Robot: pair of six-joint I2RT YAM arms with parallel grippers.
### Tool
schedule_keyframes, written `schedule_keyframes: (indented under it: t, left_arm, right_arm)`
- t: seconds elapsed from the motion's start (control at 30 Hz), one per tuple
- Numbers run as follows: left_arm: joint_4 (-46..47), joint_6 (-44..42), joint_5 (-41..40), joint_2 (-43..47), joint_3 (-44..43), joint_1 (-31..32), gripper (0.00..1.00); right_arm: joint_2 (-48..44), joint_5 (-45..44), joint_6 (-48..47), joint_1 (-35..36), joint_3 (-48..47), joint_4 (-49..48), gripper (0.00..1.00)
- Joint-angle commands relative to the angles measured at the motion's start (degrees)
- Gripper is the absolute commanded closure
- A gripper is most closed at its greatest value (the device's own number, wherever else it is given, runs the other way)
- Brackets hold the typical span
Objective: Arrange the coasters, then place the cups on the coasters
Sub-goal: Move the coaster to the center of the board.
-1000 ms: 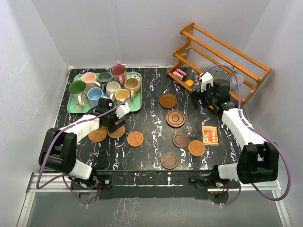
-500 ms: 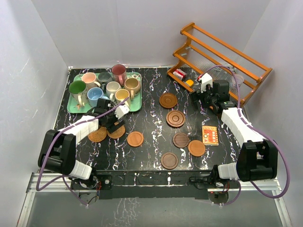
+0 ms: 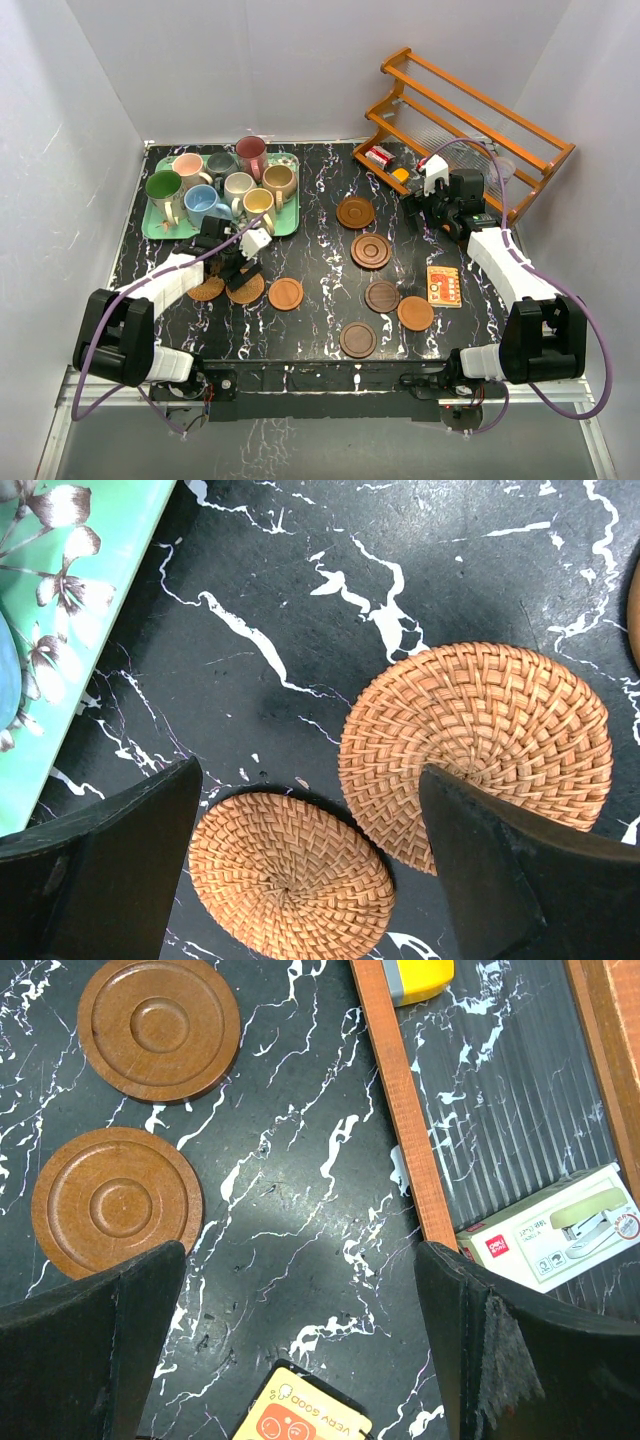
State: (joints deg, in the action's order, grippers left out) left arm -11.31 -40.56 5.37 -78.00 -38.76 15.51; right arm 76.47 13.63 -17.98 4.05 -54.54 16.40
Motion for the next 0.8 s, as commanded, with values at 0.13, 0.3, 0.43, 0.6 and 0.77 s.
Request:
schedule_keyframes:
  t: [0.13, 0.3, 0.43, 0.6, 0.77]
  left_arm:
    - [0.6, 2.5, 2.1, 0.0, -2.3, 0.4, 0.10]
    - [-2.6, 2.0, 6.2, 0.1, -8.0, 0.3, 0.09]
    - [-7.0, 1.1, 10.1, 0.1, -12.4, 0.5, 0.06]
    - [-10.4, -1.2, 16.5, 2.2, -14.3, 3.0, 0.02]
    - [-13.8, -0.4, 19.2, 0.0, -18.2, 7.0, 0.01]
  right_arm:
    - [-0.7, 0.5, -0.3, -0.2, -1.9, -1.6, 0.02]
    - [-1.3, 1.6, 0.1, -0.6, -2.3, -1.2, 0.02]
    - [-1.7, 2.1, 0.1, -1.0, -2.3, -1.1, 0.02]
    - [-2.0, 2.5, -0.5, -1.2, -2.1, -1.0, 0.02]
    - [-2.5, 3.9, -0.5, -1.6, -2.1, -0.8, 0.02]
